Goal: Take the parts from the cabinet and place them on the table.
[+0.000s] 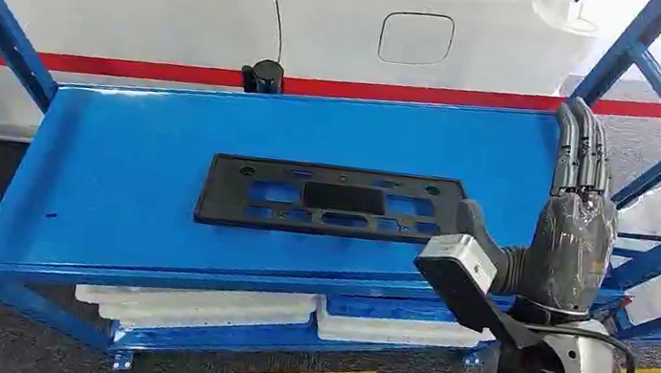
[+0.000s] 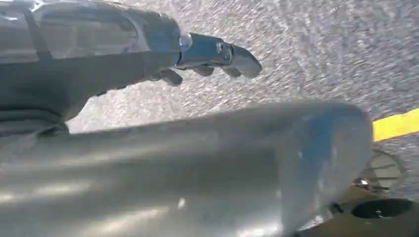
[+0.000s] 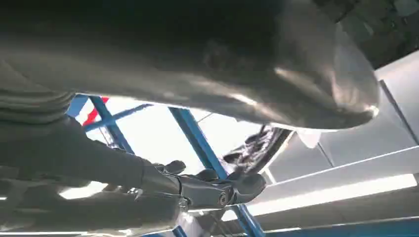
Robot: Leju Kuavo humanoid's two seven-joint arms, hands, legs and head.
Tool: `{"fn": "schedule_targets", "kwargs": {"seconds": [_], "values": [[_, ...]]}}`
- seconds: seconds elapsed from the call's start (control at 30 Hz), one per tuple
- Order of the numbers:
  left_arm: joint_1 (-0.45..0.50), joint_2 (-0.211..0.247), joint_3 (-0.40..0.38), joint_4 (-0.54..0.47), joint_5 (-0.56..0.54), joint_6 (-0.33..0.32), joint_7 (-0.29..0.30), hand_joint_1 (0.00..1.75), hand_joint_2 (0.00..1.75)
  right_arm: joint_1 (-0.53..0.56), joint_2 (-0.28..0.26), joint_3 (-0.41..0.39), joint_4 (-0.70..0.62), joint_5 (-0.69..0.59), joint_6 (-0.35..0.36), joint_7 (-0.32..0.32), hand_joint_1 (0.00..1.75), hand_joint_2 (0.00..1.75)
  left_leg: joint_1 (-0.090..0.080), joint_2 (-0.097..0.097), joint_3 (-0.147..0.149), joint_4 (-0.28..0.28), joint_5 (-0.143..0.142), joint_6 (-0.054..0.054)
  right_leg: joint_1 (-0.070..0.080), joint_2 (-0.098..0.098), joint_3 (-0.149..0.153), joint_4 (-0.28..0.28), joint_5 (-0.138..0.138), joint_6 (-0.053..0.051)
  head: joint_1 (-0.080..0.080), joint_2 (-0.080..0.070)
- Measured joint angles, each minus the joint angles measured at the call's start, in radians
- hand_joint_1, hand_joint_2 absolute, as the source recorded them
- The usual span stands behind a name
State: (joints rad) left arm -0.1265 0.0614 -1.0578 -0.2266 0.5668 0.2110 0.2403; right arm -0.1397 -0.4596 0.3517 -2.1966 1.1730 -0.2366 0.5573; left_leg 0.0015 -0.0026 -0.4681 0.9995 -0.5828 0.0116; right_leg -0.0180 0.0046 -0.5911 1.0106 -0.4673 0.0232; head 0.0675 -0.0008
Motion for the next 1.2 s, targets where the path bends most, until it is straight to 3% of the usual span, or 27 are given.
{"fn": "schedule_targets", "kwargs": {"seconds": [0.17,0.63,0.87,0.9,1.1,1.2], "values": [[0.0,0.005,0.0,0.0,0.017,0.0,0.035,0.0,0.0,-0.036,-0.018,0.021,-0.01,0.005,0.056,-0.002,0.0,0.0,0.0,0.002,0.0,0.0,0.0,0.0,0.0,0.0,0.0,0.0,0.0,0.0,-0.001,0.0],[0.0,0.005,0.0,0.0,0.027,-0.005,0.008,0.0,0.0,-0.094,-0.036,0.079,-0.01,-0.011,0.108,0.011,0.0,0.0,0.0,0.005,0.001,0.0,0.001,0.0,0.0,0.0,0.0,0.001,0.0,0.0,-0.001,0.0],[0.0,0.006,0.0,0.0,0.018,-0.006,0.016,0.0,0.0,-0.114,-0.047,0.108,0.015,-0.075,0.184,0.053,0.0,0.0,0.0,0.006,0.001,0.0,0.001,0.0,0.0,0.0,0.0,0.001,0.0,0.0,-0.001,0.0],[0.0,0.006,0.0,0.0,0.017,-0.006,0.015,0.0,0.0,-0.117,-0.048,0.111,0.026,-0.082,0.185,0.055,0.0,1.75,0.0,0.007,0.001,0.0,0.0,0.0,0.0,0.0,0.0,0.001,0.0,0.0,-0.001,0.0],[-0.001,0.018,0.0,0.0,-0.01,-0.008,-0.004,0.0,0.0,-0.137,-0.05,0.141,0.173,-0.152,0.189,0.053,0.0,1.75,0.001,0.009,0.001,0.0,0.001,-0.001,0.0,0.001,0.0,0.001,0.0,0.0,-0.002,0.0],[-0.001,0.019,0.0,0.0,-0.019,-0.014,-0.006,0.0,0.0,-0.141,-0.05,0.153,0.284,-0.181,0.143,0.069,0.0,1.75,0.001,0.009,0.001,0.0,0.001,-0.001,0.0,0.0,0.0,0.001,0.0,0.0,-0.002,0.0]]}}
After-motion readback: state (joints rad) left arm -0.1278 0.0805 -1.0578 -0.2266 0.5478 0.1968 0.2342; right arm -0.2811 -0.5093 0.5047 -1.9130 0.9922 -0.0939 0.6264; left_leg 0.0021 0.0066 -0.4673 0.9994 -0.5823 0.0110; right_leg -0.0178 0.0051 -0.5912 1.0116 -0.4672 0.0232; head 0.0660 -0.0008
